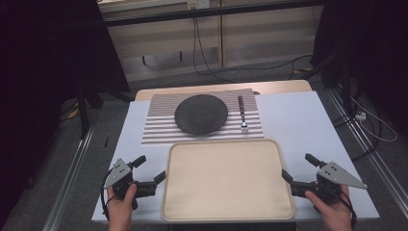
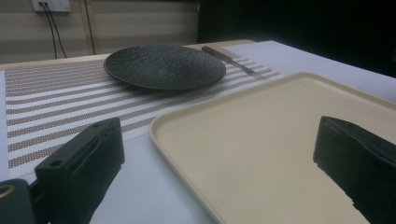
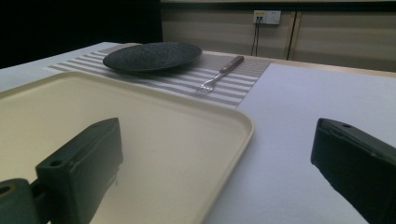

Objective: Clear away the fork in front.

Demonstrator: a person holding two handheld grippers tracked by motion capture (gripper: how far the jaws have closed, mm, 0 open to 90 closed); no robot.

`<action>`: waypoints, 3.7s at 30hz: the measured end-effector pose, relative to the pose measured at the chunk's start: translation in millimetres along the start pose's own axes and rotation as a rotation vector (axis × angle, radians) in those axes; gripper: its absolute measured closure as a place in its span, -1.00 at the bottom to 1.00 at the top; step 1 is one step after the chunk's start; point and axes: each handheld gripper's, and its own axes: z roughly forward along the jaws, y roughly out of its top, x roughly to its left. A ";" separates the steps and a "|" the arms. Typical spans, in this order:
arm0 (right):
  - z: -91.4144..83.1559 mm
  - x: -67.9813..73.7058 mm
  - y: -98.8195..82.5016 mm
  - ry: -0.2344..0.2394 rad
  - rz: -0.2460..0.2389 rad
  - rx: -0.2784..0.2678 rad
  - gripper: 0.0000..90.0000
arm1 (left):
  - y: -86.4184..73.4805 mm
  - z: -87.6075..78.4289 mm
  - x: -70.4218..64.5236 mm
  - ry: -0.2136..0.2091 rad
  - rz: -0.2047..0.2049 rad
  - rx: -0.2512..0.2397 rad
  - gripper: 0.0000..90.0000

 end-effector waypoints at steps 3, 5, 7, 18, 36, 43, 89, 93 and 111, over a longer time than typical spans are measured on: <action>0.7 -1.4 0.1 0.004 0.012 -0.001 -0.95 | 0.3 0.5 0.3 -0.004 0.006 0.002 -0.95; 1.9 -2.8 -0.2 0.001 0.014 0.003 -0.95 | 0.2 0.8 0.3 -0.002 0.004 0.004 -0.95; 2.8 -3.5 -0.3 -0.003 0.009 0.010 -0.95 | 0.2 1.0 0.1 -0.001 0.004 0.004 -0.95; 28.7 -14.3 20.4 -0.047 -0.015 0.017 -0.95 | 0.9 2.3 -0.8 -0.019 0.014 0.004 -0.95; 103.3 -20.9 54.5 -0.061 -0.013 0.071 -0.95 | 2.3 3.5 -2.0 -0.032 0.011 -0.002 -0.96; 127.5 -24.9 63.1 -0.065 -0.011 0.078 -0.94 | 2.6 4.4 -1.9 -0.036 0.016 0.001 -0.95; 235.6 -38.4 78.2 -0.062 -0.020 0.268 -0.41 | 5.4 8.6 -3.2 -0.040 0.018 0.008 -0.95; 243.5 -36.3 77.1 -0.052 -0.021 0.289 -0.33 | 5.4 8.7 -3.2 -0.043 0.012 0.003 -0.96; 285.5 -33.6 72.1 -0.050 -0.011 0.415 0.21 | 6.3 9.5 -5.8 -0.039 0.024 0.004 -0.95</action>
